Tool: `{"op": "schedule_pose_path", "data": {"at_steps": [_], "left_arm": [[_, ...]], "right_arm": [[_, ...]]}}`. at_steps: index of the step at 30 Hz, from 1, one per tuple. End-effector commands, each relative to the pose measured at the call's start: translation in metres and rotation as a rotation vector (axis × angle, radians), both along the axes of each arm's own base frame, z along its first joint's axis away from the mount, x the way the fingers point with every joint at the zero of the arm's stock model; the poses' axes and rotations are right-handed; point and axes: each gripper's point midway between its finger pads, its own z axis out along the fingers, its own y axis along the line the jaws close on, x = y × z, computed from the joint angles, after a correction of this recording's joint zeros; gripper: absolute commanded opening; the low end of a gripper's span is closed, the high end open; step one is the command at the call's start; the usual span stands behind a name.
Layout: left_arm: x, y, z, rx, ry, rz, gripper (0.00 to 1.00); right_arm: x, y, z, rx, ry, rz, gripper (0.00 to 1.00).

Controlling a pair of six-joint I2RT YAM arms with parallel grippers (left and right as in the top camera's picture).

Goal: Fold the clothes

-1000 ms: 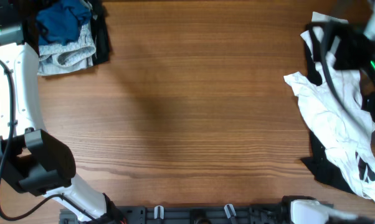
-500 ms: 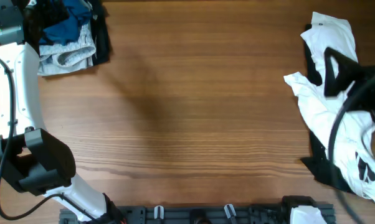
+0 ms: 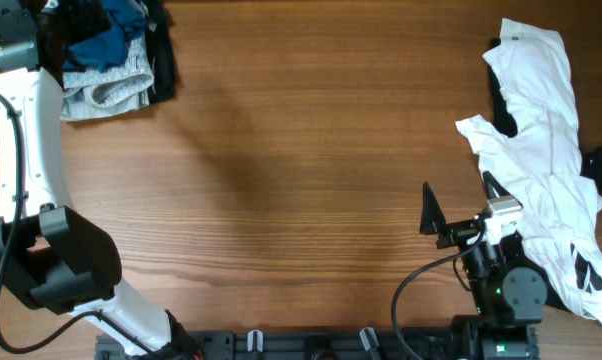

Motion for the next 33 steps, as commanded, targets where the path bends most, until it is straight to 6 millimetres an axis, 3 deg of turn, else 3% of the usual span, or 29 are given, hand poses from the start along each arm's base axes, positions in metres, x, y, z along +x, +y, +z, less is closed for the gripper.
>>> {"op": "schedule_pose_path", "data": {"at_steps": [1, 3, 22, 25, 28, 33], "left_arm": [[0.000, 0.001, -0.003, -0.013, 0.002, 0.003, 1.00], [0.000, 0.001, -0.003, -0.013, 0.002, 0.003, 1.00], [0.000, 0.001, -0.003, -0.013, 0.002, 0.003, 1.00], [-0.003, 0.010, -0.004, 0.022, 0.018, 0.039, 1.00], [-0.031, -0.008, -0.026, -0.019, 0.168, 0.020, 1.00], [-0.060, -0.035, 0.001, -0.003, 0.092, -0.017, 1.00]], "right_arm": [[-0.001, -0.004, -0.009, 0.020, -0.025, -0.022, 1.00], [0.000, -0.006, -0.020, 0.020, 0.022, -0.034, 1.00], [0.000, -0.005, -0.022, 0.023, 0.030, -0.031, 1.00], [0.000, -0.005, -0.022, 0.022, 0.031, -0.032, 1.00], [0.000, -0.005, -0.022, 0.023, 0.030, -0.031, 1.00], [0.000, -0.005, -0.022, 0.023, 0.031, -0.031, 1.00]]}}
